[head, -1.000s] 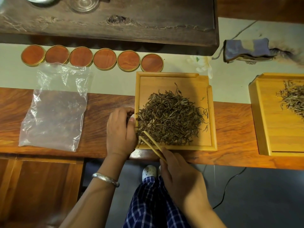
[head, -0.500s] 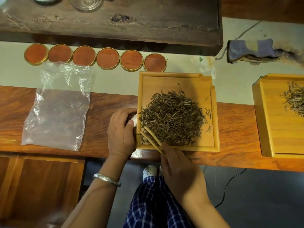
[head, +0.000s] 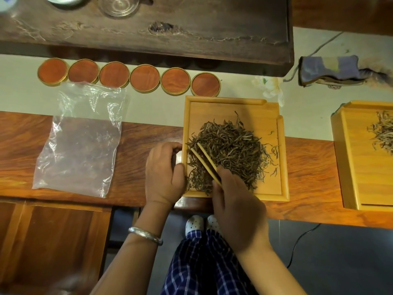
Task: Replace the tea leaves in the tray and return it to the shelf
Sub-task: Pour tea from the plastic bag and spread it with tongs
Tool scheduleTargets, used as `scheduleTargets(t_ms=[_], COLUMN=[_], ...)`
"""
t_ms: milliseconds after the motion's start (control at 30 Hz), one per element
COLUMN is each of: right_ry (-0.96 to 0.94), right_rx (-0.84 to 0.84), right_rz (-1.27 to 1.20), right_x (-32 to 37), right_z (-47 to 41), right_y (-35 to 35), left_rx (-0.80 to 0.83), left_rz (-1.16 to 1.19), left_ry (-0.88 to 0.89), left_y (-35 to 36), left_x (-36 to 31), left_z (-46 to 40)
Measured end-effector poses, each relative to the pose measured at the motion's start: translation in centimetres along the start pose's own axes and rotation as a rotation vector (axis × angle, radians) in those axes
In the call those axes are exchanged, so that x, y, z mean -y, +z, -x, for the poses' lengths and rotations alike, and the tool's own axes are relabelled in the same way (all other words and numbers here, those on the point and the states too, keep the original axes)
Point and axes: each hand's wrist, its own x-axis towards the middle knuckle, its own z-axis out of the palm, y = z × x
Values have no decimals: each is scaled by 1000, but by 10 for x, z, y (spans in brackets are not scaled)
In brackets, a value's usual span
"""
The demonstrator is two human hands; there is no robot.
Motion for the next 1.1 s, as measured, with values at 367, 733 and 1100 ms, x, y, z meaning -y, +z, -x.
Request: scheduleTargets(t_ms=[367, 733, 1100], right_ry=[62, 110, 282], right_rx=[35, -82, -25], right_rz=[35, -129, -126], right_x=[8, -17, -54], right_z=[-19, 14, 49], right_y=[4, -29, -36], left_rx=[0, 11, 11], left_rz=[-58, -61, -64], left_ry=[27, 15, 0], left_y=[3, 2, 4], left_x=[3, 4, 7], left_z=[0, 1, 0])
